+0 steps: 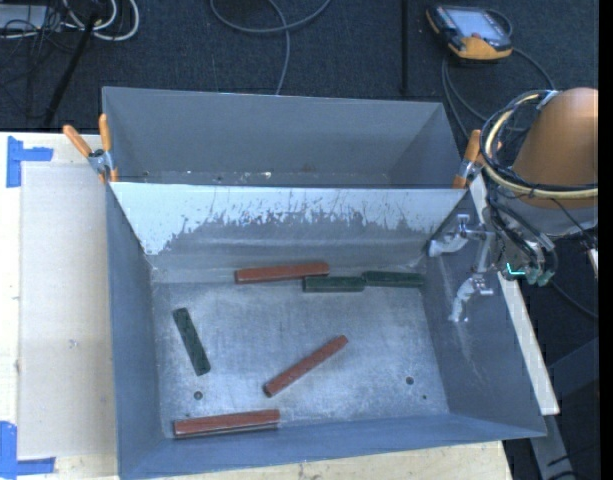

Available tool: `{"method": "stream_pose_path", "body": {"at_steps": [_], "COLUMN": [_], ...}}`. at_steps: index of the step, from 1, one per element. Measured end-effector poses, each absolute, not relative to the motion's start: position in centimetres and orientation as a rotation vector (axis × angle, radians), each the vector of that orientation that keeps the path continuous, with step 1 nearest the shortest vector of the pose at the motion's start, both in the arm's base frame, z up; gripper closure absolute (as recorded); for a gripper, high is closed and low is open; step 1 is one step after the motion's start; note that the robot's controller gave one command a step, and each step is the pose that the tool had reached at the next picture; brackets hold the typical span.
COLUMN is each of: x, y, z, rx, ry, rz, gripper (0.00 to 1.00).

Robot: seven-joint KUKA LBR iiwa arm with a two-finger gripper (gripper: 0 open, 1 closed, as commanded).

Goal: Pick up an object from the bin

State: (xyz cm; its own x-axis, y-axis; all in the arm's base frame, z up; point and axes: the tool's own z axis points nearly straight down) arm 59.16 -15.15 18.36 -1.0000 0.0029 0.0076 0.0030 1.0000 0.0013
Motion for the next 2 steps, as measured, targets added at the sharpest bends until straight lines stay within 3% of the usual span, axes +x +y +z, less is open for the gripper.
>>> {"method": "stream_pose_path", "body": {"at_steps": [1, 2], "x": [59.3, 60.2], "y": [-15.1, -14.1], "z": [18.8, 11.7], "rx": [0.000, -0.018], "ry": [-3.142, -3.146], "rz": [0.000, 0.002], "gripper": [0.00, 0.00]}}
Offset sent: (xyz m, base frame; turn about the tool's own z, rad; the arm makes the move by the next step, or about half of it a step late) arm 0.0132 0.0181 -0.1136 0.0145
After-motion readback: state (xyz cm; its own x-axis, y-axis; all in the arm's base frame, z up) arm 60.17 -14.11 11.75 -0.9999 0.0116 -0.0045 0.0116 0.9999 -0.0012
